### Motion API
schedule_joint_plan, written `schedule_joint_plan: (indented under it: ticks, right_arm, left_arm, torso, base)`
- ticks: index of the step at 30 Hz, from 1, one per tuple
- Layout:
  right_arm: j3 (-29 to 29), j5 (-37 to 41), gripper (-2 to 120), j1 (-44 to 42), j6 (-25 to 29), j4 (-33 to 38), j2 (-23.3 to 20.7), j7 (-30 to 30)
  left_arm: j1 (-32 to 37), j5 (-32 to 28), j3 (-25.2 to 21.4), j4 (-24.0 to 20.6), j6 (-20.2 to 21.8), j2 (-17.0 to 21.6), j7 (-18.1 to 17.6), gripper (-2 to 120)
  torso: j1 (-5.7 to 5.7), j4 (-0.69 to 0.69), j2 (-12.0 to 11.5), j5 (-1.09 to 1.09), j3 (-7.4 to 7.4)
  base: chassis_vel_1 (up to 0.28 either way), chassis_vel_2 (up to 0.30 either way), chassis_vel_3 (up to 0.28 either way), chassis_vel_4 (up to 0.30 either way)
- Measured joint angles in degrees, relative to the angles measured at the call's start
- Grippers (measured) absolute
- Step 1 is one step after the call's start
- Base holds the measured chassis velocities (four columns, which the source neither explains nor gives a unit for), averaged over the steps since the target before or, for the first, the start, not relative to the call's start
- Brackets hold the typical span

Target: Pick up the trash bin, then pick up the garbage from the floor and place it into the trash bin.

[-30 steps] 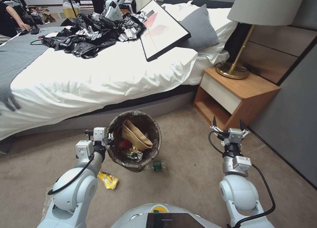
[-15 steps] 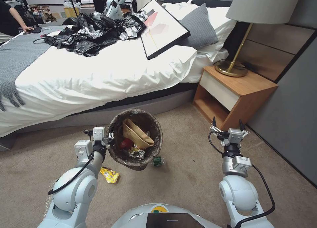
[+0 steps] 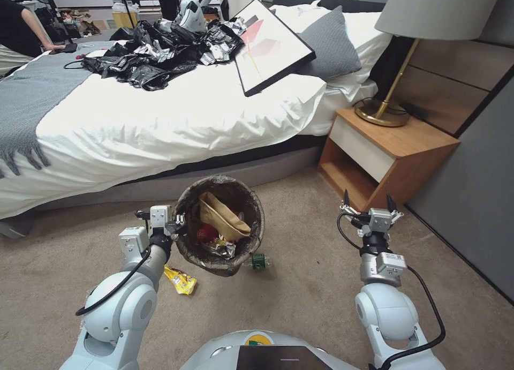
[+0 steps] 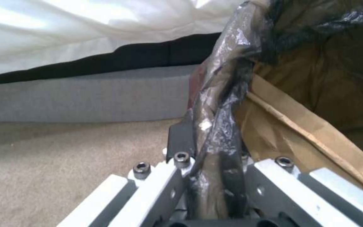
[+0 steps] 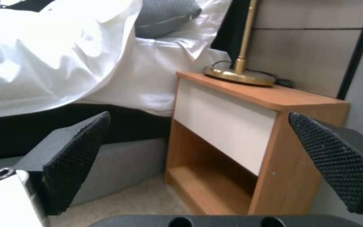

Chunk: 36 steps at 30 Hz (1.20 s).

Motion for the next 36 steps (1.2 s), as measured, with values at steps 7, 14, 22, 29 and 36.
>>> schedule_joint_plan:
  ticks: [7, 14, 22, 29, 36]
  right_arm:
    - [0.03, 0.14, 100, 0.34, -0.19, -0.19, -0.3, 0.0]
    - [0.03, 0.19, 100, 0.61, -0.31, -0.48, -0.46, -0.01]
    - [0.11, 0.32, 100, 0.85, -0.39, -0.72, -0.58, -0.01]
    - [0.04, 0.43, 100, 0.88, -0.45, -0.82, -0.66, -0.05]
    - [-0.06, 0.46, 100, 0.77, -1.14, -0.63, -1.29, -0.27]
  left_arm:
    - [0.02, -0.41, -0.19, -0.22, 0.34, -0.11, -0.14, 0]
    - [-0.02, -2.19, -0.33, -0.44, 0.6, -0.06, -1.55, 0]
    - [-0.15, -2.25, -0.37, -0.44, 0.64, -0.01, -1.61, 0]
    - [-0.13, -2.19, -0.44, -0.28, 0.67, -0.02, -1.55, 0]
    - [-0.1, -1.98, -0.48, -0.23, 0.68, 0.03, -1.12, 0]
  torso:
    - [0.0, 0.0, 0.0, 0.0, 0.0]
    - [0.0, 0.01, 0.0, 0.0, 0.0]
    - [0.0, 0.0, 0.0, 0.0, 0.0]
    - [0.0, 0.0, 0.0, 0.0, 0.0]
    - [0.0, 0.0, 0.0, 0.0, 0.0]
  base:
    - [0.018, 0.013, 0.009, 0.012]
    - [0.056, 0.051, 0.047, 0.053]
    - [0.077, 0.072, 0.057, 0.067]
    - [0.057, 0.061, 0.068, 0.062]
    - [0.061, 0.064, 0.068, 0.065]
